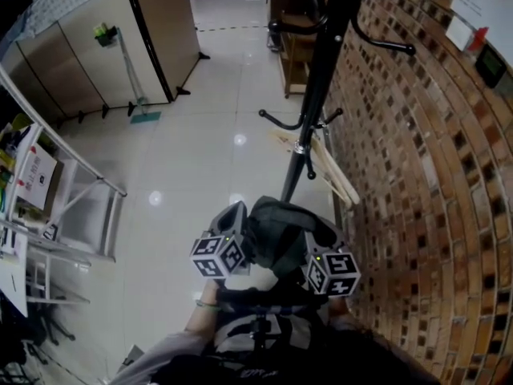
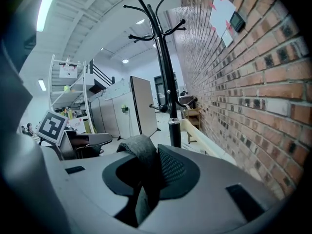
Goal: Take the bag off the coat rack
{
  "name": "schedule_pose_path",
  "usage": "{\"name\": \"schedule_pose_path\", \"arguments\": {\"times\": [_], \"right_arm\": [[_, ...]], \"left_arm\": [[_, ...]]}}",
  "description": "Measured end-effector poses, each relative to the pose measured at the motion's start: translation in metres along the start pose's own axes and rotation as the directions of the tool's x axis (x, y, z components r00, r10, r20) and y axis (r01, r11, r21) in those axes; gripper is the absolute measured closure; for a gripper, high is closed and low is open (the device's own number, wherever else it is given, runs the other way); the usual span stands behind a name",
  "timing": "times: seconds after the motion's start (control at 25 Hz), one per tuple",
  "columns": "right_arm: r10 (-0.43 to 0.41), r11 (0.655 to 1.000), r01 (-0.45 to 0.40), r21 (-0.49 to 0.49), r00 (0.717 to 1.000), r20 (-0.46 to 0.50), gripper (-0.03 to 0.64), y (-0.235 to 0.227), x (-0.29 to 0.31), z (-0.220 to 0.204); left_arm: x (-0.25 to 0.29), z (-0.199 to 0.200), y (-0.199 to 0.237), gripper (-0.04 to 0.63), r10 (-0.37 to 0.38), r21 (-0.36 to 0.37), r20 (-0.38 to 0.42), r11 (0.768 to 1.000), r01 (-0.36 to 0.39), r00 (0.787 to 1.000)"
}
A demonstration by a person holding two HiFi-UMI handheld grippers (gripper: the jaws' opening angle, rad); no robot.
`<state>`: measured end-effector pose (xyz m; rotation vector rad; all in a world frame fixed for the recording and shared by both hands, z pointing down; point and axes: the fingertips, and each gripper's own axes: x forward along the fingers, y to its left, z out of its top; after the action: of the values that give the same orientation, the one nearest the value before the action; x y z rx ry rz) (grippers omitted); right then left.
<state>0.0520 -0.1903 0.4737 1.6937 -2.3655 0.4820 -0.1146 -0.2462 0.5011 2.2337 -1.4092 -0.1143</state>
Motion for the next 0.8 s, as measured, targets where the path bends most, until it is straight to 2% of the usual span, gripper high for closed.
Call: {"name": "schedule_pose_path", "arguments": {"times": [0.4, 0.8], "right_arm": [[-0.123, 0.988, 0.128, 0.086, 0.990, -0.070, 0.544, -0.014, -0.021, -0.051], [-0.122, 0.990, 0.126, 0.056, 0.990, -0.072, 0.545, -0.009, -0.019, -0.056]], "left_arm": [[-0.018, -0.016, -0.011, 0.588, -0.062, 0.028, -0.052, 0.998, 0.064, 0.997], [-0.018, -0.014, -0.010, 0.588, -0.075, 0.028, -0.053, 0.997, 0.076, 0.996]]}}
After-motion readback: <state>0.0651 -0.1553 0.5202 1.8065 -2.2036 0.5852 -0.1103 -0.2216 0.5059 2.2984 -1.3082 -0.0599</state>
